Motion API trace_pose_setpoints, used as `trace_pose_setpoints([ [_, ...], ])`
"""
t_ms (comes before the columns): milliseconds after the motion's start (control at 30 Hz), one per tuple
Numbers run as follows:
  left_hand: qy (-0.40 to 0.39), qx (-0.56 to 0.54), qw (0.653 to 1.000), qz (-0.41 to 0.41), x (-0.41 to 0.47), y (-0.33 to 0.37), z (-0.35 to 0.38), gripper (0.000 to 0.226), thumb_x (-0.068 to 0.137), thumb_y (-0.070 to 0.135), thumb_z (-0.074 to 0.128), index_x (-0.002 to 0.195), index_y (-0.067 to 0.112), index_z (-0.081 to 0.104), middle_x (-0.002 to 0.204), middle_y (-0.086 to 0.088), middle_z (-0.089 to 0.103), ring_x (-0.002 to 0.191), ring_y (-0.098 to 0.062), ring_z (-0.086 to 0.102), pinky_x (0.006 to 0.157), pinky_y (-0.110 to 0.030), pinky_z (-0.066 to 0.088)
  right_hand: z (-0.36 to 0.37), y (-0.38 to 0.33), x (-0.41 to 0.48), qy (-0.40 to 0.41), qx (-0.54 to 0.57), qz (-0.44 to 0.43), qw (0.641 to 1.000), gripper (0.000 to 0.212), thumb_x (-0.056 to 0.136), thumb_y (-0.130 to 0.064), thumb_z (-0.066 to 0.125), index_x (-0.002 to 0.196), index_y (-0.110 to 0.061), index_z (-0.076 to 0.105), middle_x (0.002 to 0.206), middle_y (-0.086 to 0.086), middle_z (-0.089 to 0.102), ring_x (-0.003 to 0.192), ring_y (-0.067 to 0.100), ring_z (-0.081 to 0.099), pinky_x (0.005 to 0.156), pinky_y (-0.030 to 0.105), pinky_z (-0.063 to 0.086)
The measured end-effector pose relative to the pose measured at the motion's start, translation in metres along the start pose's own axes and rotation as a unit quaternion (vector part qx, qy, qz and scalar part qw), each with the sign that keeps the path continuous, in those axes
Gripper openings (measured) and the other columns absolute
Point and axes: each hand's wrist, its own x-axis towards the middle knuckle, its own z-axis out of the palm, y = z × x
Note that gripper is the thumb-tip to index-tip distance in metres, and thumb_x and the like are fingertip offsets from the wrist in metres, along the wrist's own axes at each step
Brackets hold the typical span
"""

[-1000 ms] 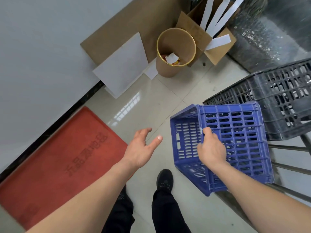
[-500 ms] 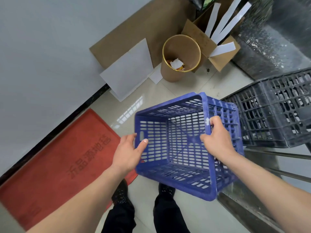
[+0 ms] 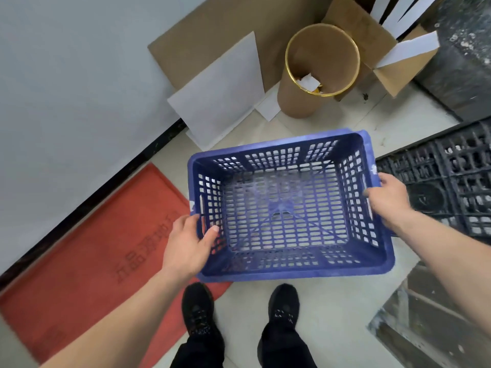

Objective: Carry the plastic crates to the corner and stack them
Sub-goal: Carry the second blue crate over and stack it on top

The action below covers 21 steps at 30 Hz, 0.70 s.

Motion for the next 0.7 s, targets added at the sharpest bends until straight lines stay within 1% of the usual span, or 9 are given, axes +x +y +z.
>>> trace_pose_setpoints([
  [67, 0.004, 0.0, 1.0, -0.015, 0.012, -0.007, 0.009, 0.061, 0.094, 0.048, 0.056, 0.143, 0.013, 0.047, 0.149, -0.012, 0.041, 0.141, -0.027, 0.037, 0.111, -0.04, 0.032, 0.001, 0.01, 0.011, -0.033, 0.011, 0.009, 0.999, 0.029, 0.074, -0.013, 0.07, 0.103, -0.018, 0.068, 0.102, 0.008, 0.075, 0.092, 0.033, 0.069, 0.09, 0.045, 0.055],
  [133, 0.011, 0.0, 1.0, -0.029, 0.025, -0.011, 0.02, 0.067, 0.094, 0.045, 0.058, 0.147, 0.009, 0.04, 0.155, -0.015, 0.034, 0.144, -0.029, 0.033, 0.114, -0.04, 0.029, 0.004, 0.019, 0.017, -0.062, 0.021, 0.023, 0.998, 0.036, 0.081, -0.014, 0.073, 0.115, -0.021, 0.066, 0.113, 0.006, 0.073, 0.099, 0.032, 0.07, 0.093, 0.045, 0.054],
  [233, 0.016, -0.016, 0.999, -0.044, 0.043, -0.011, 0.036, 0.075, 0.093, 0.047, 0.057, 0.152, 0.008, 0.031, 0.16, -0.017, 0.026, 0.148, -0.031, 0.027, 0.117, -0.042, 0.027, 0.016, 0.032, 0.023, -0.063, -0.011, 0.036, 0.997, 0.078, 0.082, -0.03, 0.076, 0.153, -0.026, 0.044, 0.15, 0.004, 0.055, 0.128, 0.031, 0.057, 0.109, 0.048, 0.045],
  [267, 0.016, -0.023, 0.999, -0.045, 0.048, -0.009, 0.042, 0.077, 0.093, 0.047, 0.057, 0.153, 0.008, 0.028, 0.16, -0.017, 0.024, 0.147, -0.032, 0.027, 0.117, -0.043, 0.027, 0.021, 0.037, 0.025, -0.054, -0.027, 0.033, 0.998, 0.083, 0.085, -0.033, 0.074, 0.158, -0.026, 0.036, 0.156, 0.003, 0.047, 0.132, 0.031, 0.053, 0.111, 0.049, 0.042],
  [333, 0.014, -0.031, 0.998, -0.045, 0.056, -0.003, 0.051, 0.079, 0.093, 0.048, 0.057, 0.154, 0.009, 0.025, 0.161, -0.016, 0.022, 0.147, -0.033, 0.028, 0.117, -0.044, 0.028, 0.031, 0.044, 0.029, -0.041, -0.055, 0.023, 0.997, 0.086, 0.086, -0.038, 0.07, 0.16, -0.026, 0.029, 0.161, 0.004, 0.041, 0.13, 0.03, 0.052, 0.112, 0.052, 0.04],
  [433, 0.01, -0.038, 0.999, -0.028, 0.064, 0.009, 0.064, 0.079, 0.093, 0.048, 0.058, 0.154, 0.011, 0.024, 0.161, -0.014, 0.021, 0.148, -0.03, 0.026, 0.117, -0.042, 0.027, 0.043, 0.049, 0.033, -0.012, -0.112, -0.003, 0.994, 0.08, 0.091, -0.034, 0.068, 0.16, -0.019, 0.031, 0.161, 0.008, 0.039, 0.144, 0.035, 0.04, 0.114, 0.052, 0.035],
  [533, 0.014, -0.061, 0.998, -0.01, 0.069, 0.021, 0.076, 0.075, 0.092, 0.042, 0.061, 0.152, 0.013, 0.027, 0.154, -0.01, 0.03, 0.14, -0.029, 0.037, 0.111, -0.039, 0.033, 0.053, 0.054, 0.04, 0.039, -0.152, -0.024, 0.987, 0.081, 0.087, -0.035, 0.072, 0.157, -0.018, 0.035, 0.161, 0.011, 0.033, 0.146, 0.038, 0.034, 0.115, 0.056, 0.034],
  [633, -0.004, -0.071, 0.997, -0.015, 0.073, 0.032, 0.084, 0.079, 0.093, 0.041, 0.06, 0.155, 0.015, 0.021, 0.156, -0.011, 0.028, 0.136, -0.032, 0.041, 0.108, -0.04, 0.036, 0.055, 0.055, 0.049, 0.059, -0.161, 0.0, 0.985, 0.088, 0.085, -0.035, 0.076, 0.157, -0.019, 0.029, 0.165, 0.014, 0.022, 0.149, 0.039, 0.028, 0.115, 0.06, 0.029],
  [700, -0.011, -0.07, 0.997, -0.028, 0.076, 0.035, 0.088, 0.081, 0.093, 0.041, 0.06, 0.156, 0.014, 0.016, 0.156, -0.013, 0.026, 0.134, -0.035, 0.044, 0.107, -0.042, 0.038, 0.055, 0.057, 0.055, 0.052, -0.168, 0.026, 0.984, 0.093, 0.084, -0.037, 0.077, 0.159, -0.02, 0.023, 0.163, 0.017, 0.023, 0.148, 0.04, 0.028, 0.112, 0.062, 0.03],
])
